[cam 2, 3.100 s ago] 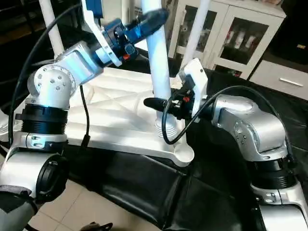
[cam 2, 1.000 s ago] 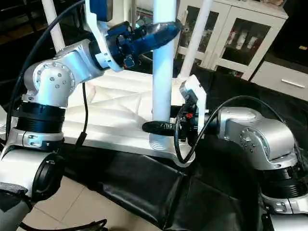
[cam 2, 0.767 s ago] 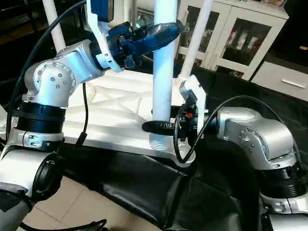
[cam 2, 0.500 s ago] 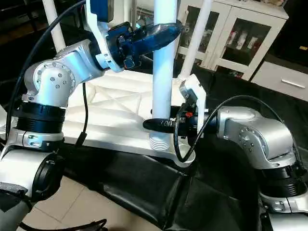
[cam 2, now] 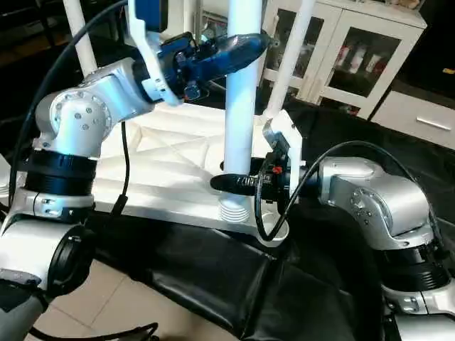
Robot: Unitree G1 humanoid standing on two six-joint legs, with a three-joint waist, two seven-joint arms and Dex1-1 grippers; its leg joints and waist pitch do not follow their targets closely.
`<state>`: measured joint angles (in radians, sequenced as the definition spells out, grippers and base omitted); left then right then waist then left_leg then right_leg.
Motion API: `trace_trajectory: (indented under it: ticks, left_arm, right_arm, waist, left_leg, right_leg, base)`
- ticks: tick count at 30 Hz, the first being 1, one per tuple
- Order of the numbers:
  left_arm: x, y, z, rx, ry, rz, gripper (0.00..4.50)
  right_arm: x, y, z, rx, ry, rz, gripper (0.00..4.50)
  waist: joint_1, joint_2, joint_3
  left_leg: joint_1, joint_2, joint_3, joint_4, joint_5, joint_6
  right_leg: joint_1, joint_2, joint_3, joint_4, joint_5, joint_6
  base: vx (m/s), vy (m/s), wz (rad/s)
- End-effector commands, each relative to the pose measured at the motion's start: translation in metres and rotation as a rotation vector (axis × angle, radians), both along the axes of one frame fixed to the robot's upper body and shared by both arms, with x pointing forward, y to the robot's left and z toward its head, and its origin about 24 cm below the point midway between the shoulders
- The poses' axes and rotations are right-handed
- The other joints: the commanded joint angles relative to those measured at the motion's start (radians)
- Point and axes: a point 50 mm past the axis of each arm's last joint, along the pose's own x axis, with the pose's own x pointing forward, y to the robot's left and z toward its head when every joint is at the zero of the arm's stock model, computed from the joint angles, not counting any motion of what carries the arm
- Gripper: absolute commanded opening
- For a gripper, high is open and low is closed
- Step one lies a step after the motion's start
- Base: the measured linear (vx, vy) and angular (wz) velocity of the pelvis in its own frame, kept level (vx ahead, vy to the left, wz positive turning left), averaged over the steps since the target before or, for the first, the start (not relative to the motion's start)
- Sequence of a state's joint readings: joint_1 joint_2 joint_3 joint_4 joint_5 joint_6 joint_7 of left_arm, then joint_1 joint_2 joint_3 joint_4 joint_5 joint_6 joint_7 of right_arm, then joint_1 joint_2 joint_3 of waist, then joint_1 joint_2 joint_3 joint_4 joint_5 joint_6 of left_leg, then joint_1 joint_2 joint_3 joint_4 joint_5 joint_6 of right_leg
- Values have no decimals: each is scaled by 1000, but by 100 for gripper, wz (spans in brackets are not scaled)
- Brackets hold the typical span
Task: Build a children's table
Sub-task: Insert table leg to table base
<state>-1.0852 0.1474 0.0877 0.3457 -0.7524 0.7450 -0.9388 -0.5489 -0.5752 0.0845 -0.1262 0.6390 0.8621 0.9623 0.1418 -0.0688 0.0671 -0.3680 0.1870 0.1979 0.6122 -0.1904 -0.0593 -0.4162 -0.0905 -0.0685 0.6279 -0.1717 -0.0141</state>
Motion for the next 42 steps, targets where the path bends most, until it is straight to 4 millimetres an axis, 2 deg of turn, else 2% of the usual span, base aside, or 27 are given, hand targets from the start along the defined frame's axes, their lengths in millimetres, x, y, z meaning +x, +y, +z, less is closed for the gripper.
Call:
trace_trajectory:
  ticks: [1, 5, 6, 7, 10, 11, 12, 13, 15, 16, 17, 18, 19, 20, 21, 22, 23, 24, 25, 28, 30, 34, 35, 36, 38, 40, 42]
  left_arm:
    - [-2, -2, 4, 4, 18, -24, 239]
    - [-3, 0, 7, -30, 43, -39, 277]
    - [-3, 0, 7, -30, 43, -39, 282]
    - [-1, 2, 7, -47, 47, -26, 292]
    - [12, 10, 8, -98, 59, 101, 318]
    - [12, 10, 8, -98, 59, 101, 324]
    - [16, 14, 8, -121, 65, 136, 325]
    - [25, 26, 10, -204, 70, 211, 325]
    - [31, 43, 8, -291, 86, 265, 325]
    - [30, 52, -3, -251, 34, 304, 325]
    - [30, 52, -3, -251, 34, 304, 325]
    - [28, 49, -23, -97, -33, 336, 325]
    - [27, 45, -41, 41, -85, 353, 325]
    - [20, 33, -87, 371, -198, 334, 325]
    - [17, 29, -103, 477, -236, 312, 325]
    - [16, 28, -108, 505, -247, 305, 325]
    - [6, 21, -144, 678, -291, 199, 325]
    - [6, 21, -144, 678, -291, 199, 325]
    - [-2, 15, -165, 718, -308, 137, 325]
    - [-10, 8, -176, 680, -274, 75, 325]
    - [-15, 4, -184, 678, -283, 52, 325]
    - [-21, 3, -204, 753, -345, 44, 325]
    - [-23, 3, -207, 767, -364, 35, 325]
    - [-25, 2, -210, 769, -364, 13, 325]
    - [-29, 2, -213, 771, -370, -24, 325]
    - [-31, 2, -216, 790, -394, -42, 308]
    - [-30, 2, -218, 802, -403, -42, 298]
  right_arm:
    - [3, -5, 9, 39, -40, -44, 190]
    - [2, -10, 14, 60, -60, -73, 188]
    - [2, -10, 14, 60, -60, -73, 188]
    - [2, -13, 16, 67, -67, -88, 188]
    - [-1, -22, 21, 79, -84, -118, 188]
    - [-1, -22, 21, 79, -84, -118, 188]
    - [-2, -25, 22, 79, -89, -129, 188]
    - [-3, -35, 25, 73, -101, -166, 188]
    - [-1, -51, 28, 52, -119, -245, 188]
    - [2, -69, 25, 11, -133, -349, 188]
    - [2, -69, 25, 11, -133, -349, 188]
    - [6, -79, 21, -30, -154, -445, 188]
    - [10, -86, 18, -49, -168, -524, 188]
    - [18, -97, 10, -53, -184, -681, 188]
    - [20, -99, 8, -45, -186, -726, 188]
    - [20, -100, 7, -43, -186, -738, 188]
    - [24, -98, -1, -11, -176, -793, 188]
    - [24, -98, -1, -11, -176, -793, 188]
    - [27, -92, -10, 38, -161, -828, 188]
    - [26, -81, -24, 48, -130, -805, 188]
    - [22, -73, -34, 46, -95, -764, 188]
    - [7, -63, -48, 74, -75, -738, 188]
    - [4, -62, -50, 84, -76, -744, 188]
    - [1, -61, -51, 91, -82, -745, 188]
    - [-4, -59, -51, 95, -91, -747, 188]
    - [-9, -59, -49, 102, -97, -745, 188]
    - [-11, -58, -46, 106, -101, -732, 188]
  waist:
    - [-1, 0, -80]
    - [1, 4, -81]
    - [1, 11, -81]
    - [1, 6, -80]
    - [3, 6, -78]
    - [2, 15, -78]
    - [2, 11, -79]
    - [4, 22, -79]
    - [0, 14, -80]
    - [2, 11, -80]
    - [0, 12, -81]
    - [-1, 11, -82]
    - [-6, 2, -81]
    - [-7, 5, -80]
    - [-8, 8, -83]
    - [-11, 9, -81]
    - [-8, 9, -87]
    - [-12, 11, -85]
    - [-9, 13, -88]
    - [-12, 11, -89]
    - [-14, 9, -85]
    - [-20, 11, -80]
    - [-20, 17, -79]
    - [-27, 15, -81]
    - [-34, 18, -81]
    - [-40, 13, -77]
    - [-46, 15, -76]
  left_leg:
    - [12, 38, -19, -64, -110, -8]
    - [12, 37, -20, -64, -107, -9]
    - [13, 38, -20, -64, -110, -11]
    - [11, 37, -20, -64, -114, -10]
    - [13, 36, -20, -65, -130, -9]
    - [16, 36, -20, -66, -143, -10]
    - [14, 35, -21, -66, -146, -11]
    - [15, 34, -23, -67, -150, -12]
    - [15, 34, -23, -67, -156, -17]
    - [14, 36, -24, -68, -142, -16]
    - [13, 35, -22, -67, -135, -16]
    - [13, 39, -25, -69, -118, -16]
    - [11, 40, -24, -70, -103, -11]
    - [16, 39, -21, -71, -103, -16]
    - [15, 43, -25, -73, -104, -16]
    - [19, 39, -20, -74, -119, -26]
    - [23, 41, -21, -73, -125, -29]
    - [18, 41, -20, -76, -126, -32]
    - [17, 41, -21, -75, -123, -34]
    - [15, 42, -18, -72, -112, -29]
    - [14, 42, -17, -74, -150, -17]
    - [16, 44, -18, -77, -187, -13]
    - [17, 44, -18, -78, -198, -12]
    - [16, 45, -22, -83, -212, -17]
    - [16, 45, -23, -83, -212, -22]
    - [16, 46, -22, -84, -227, -22]
    - [15, 46, -23, -84, -235, -19]
  right_leg:
    - [63, -59, 45, -65, -152, -206]
    - [66, -58, 44, -62, -121, -218]
    - [65, -58, 45, -60, -117, -222]
    - [66, -57, 45, -62, -113, -224]
    - [67, -57, 44, -68, -136, -214]
    - [65, -55, 44, -74, -145, -204]
    - [69, -55, 43, -73, -151, -198]
    - [68, -55, 42, -76, -157, -195]
    - [72, -54, 42, -75, -152, -192]
    - [71, -58, 42, -77, -158, -181]
    - [70, -55, 43, -73, -151, -180]
    - [69, -58, 43, -71, -139, -178]
    - [66, -57, 43, -77, -147, -161]
    - [60, -57, 44, -78, -180, -143]
    - [58, -61, 45, -78, -199, -122]
    - [54, -57, 45, -83, -241, -104]
    - [54, -59, 46, -81, -236, -105]
    - [55, -58, 47, -77, -214, -113]
    - [58, -59, 46, -74, -192, -123]
    - [58, -62, 46, -65, -103, -172]
    - [61, -63, 46, -70, -134, -186]
    - [57, -64, 47, -81, -204, -167]
    - [54, -63, 49, -88, -220, -155]
    - [57, -62, 48, -89, -236, -126]
    - [56, -63, 48, -87, -236, -133]
    - [54, -62, 48, -91, -258, -135]
    - [53, -64, 49, -94, -285, -130]
  base:
    - [0, 0, 0]
    - [0, 0, 0]
    - [0, 0, 0]
    - [0, 0, 0]
    - [0, 0, 0]
    - [0, 0, 0]
    - [0, 0, 0]
    - [0, 0, 0]
    - [0, 0, 0]
    - [0, 0, 0]
    - [0, 0, 0]
    - [0, 0, 0]
    - [0, 0, 0]
    - [0, 0, 0]
    - [0, 0, 0]
    - [0, 0, 0]
    - [0, 0, 0]
    - [0, 0, 0]
    - [0, 0, 0]
    - [0, 0, 0]
    - [0, 0, 0]
    - [0, 0, 0]
    - [0, 0, 0]
    - [0, 0, 0]
    - [0, 0, 0]
    - [0, 0, 0]
    - [0, 0, 0]
